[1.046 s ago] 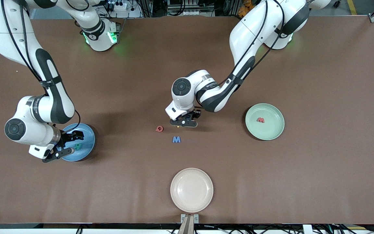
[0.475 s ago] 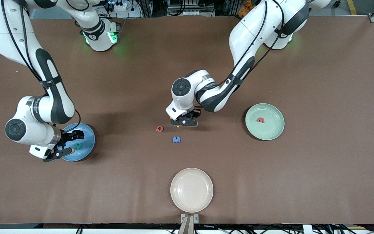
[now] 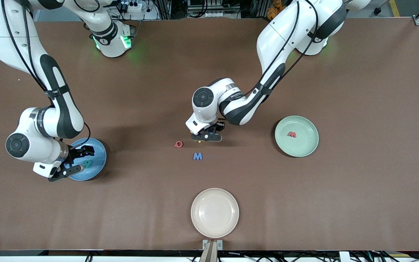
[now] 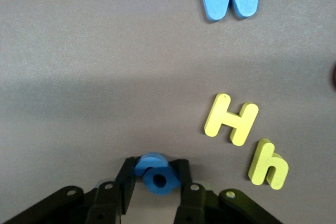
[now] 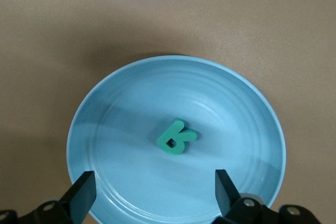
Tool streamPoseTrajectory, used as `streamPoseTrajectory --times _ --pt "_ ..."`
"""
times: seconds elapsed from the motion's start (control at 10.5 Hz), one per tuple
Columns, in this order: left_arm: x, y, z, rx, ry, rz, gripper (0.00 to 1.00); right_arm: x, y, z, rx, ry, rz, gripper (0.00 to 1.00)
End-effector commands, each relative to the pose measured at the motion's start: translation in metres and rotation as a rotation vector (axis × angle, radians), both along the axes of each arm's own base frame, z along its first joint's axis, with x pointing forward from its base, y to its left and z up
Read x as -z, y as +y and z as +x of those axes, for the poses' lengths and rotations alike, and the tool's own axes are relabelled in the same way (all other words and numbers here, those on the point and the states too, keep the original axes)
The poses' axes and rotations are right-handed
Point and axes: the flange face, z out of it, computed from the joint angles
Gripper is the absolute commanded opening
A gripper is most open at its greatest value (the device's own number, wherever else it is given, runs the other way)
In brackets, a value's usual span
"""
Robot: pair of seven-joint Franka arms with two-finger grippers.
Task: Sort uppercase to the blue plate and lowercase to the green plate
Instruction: 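Carry the blue a to the green plate while the right gripper reaches letters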
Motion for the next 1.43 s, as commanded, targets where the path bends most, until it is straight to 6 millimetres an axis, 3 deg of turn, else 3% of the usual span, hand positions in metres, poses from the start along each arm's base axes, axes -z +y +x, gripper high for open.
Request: streamPoseTrajectory --times 0.0,0.29,0.48,0.67,0.86,1.05,1.14,1.33 --pt "-0.006 -0.001 0.001 -0.021 -0.003 -0.002 0.34 -0.001 0.004 0.001 -0.005 0.004 0.01 1.0" --pt "-0.048 0.009 0.025 -0.076 0.01 -0.081 0.31 -0.001 0.014 0.0 0.006 0.016 0.017 1.0" --pt "-0.079 0.019 0.034 -0.065 0.034 -0.091 0.28 -0.004 0.04 -0.002 0.06 0.024 0.025 1.0" --pt "-0.122 0.047 0.057 -0.078 0.077 -0.142 0.27 -0.004 0.07 -0.004 0.109 0.026 0.013 1.0" --pt "-0.168 0.095 0.089 -0.087 0.132 -0.224 0.27 -0.006 0.11 -0.008 0.168 0.029 -0.002 1.0" --pt "-0.227 0.166 0.122 -0.099 0.187 -0.324 0.26 -0.009 0.159 -0.016 0.241 0.029 -0.023 1.0" --pt "-0.257 0.202 0.129 -0.097 0.185 -0.339 0.24 -0.007 0.183 -0.02 0.278 0.023 -0.031 1.0" --pt "-0.3 0.246 0.127 -0.029 0.132 -0.252 0.24 -0.008 0.241 -0.034 0.369 0.008 -0.047 1.0"
